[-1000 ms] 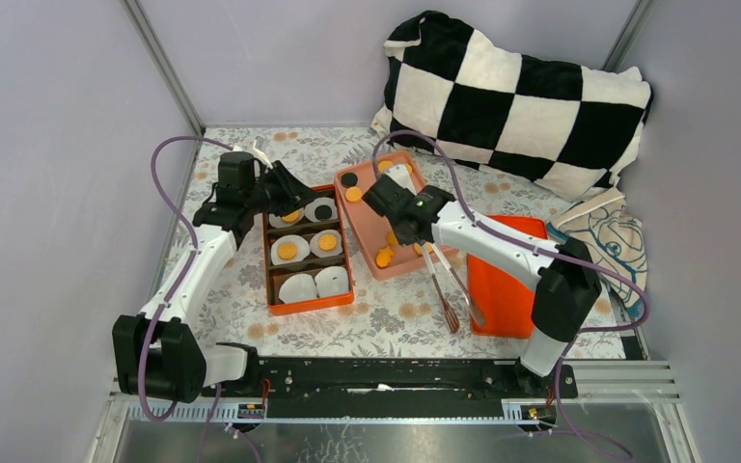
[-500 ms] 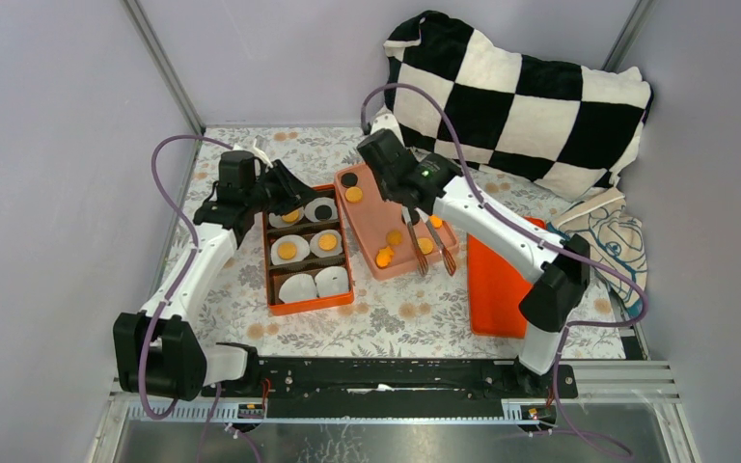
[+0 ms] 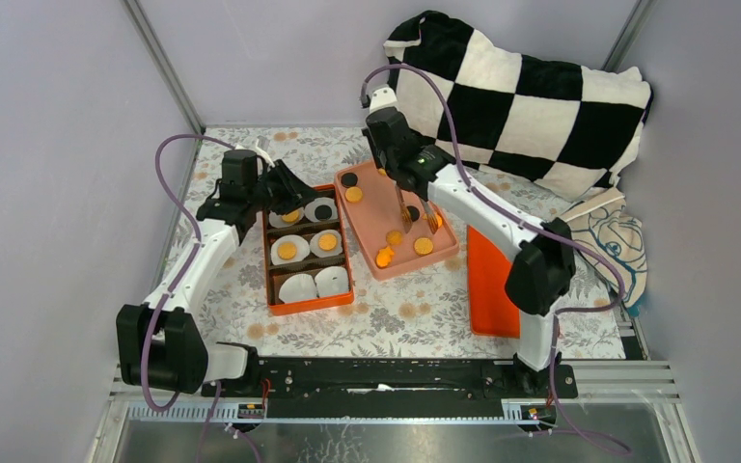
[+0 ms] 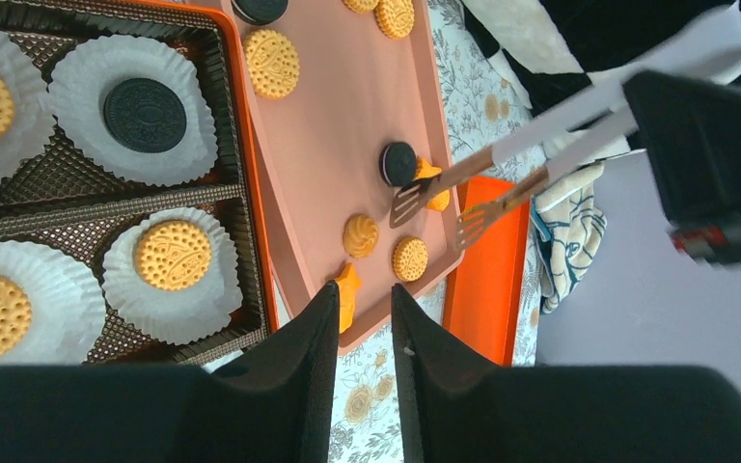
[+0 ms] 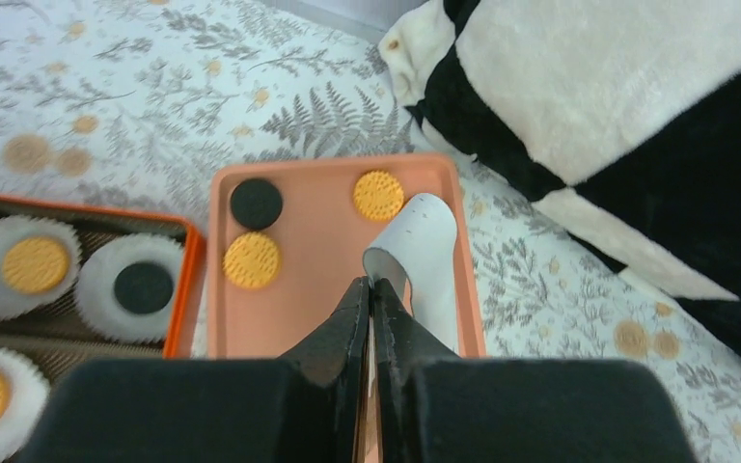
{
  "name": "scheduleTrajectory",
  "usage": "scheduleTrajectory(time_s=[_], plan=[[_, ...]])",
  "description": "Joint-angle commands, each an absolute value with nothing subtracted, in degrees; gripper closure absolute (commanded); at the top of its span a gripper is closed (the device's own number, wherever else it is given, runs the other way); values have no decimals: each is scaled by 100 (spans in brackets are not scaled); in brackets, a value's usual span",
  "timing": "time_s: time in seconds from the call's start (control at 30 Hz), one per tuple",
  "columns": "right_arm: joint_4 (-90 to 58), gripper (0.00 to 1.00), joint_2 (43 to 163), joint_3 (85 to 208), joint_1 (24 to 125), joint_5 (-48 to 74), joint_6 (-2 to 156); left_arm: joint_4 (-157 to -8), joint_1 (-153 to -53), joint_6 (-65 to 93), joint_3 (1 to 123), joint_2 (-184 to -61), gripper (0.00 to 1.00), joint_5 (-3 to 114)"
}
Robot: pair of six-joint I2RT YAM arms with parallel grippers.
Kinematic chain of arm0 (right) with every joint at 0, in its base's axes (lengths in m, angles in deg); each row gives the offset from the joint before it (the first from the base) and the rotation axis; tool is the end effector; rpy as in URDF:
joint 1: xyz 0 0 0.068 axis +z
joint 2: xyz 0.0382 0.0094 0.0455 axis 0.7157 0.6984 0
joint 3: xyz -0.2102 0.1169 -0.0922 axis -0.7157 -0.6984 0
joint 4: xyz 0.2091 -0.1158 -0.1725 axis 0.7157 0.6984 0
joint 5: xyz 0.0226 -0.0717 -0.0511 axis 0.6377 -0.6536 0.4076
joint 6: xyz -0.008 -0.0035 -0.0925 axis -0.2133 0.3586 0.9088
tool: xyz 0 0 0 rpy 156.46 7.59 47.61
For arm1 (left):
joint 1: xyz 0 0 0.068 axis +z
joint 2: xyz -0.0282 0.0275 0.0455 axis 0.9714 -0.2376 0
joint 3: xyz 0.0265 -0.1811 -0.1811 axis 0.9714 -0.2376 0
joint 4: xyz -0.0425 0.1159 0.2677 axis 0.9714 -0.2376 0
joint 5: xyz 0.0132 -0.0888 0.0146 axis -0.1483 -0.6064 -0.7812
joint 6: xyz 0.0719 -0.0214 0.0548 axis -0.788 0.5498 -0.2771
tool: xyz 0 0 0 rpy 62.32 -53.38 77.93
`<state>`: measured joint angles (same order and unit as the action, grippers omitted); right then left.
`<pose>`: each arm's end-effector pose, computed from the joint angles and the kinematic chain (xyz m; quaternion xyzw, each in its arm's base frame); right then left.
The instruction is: Pack the cookies
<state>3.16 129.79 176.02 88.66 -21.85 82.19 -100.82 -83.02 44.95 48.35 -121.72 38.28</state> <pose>0.4039 0.3234 0.3379 -0.1623 0.8038 0.0212 0.5719 0.3599 -0.0787 0.2503 -0.1643 0.8473 -0.3704 0.3434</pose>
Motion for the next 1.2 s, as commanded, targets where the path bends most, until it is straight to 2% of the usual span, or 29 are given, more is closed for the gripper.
scheduleTrajectory(time_s=[0.0, 0.2, 0.33, 0.53, 0.73, 0.87, 1.17], plan=[[-1104, 97, 13468, 17963, 8695, -2164, 8877, -9980, -8355, 4391, 5050, -12221, 69, 3943], [-2472, 97, 13934, 18120, 8675, -2254, 9399, -9982, -8355, 4391, 5065, -12344, 69, 3904], [-2587, 97, 14051, 18426, 8675, -1995, 9422, -9981, -8355, 4391, 5062, -12367, 69, 3910], [-3348, 97, 13878, 18130, 8675, -1519, 9325, -9980, -8355, 4383, 5083, -12428, 69, 3899], [-3598, 97, 14368, 18143, 8623, -1470, 9429, -9945, -8355, 4377, 5056, -12489, 69, 3880], [-4070, 97, 14109, 17128, 8621, -1236, 9101, -9945, -8360, 4358, 5050, -12508, 69, 3877], [-5019, 98, 12159, 14019, 8631, -700, 7843, -9886, -8398, 4388, 5049, -12590, 69, 3860]])
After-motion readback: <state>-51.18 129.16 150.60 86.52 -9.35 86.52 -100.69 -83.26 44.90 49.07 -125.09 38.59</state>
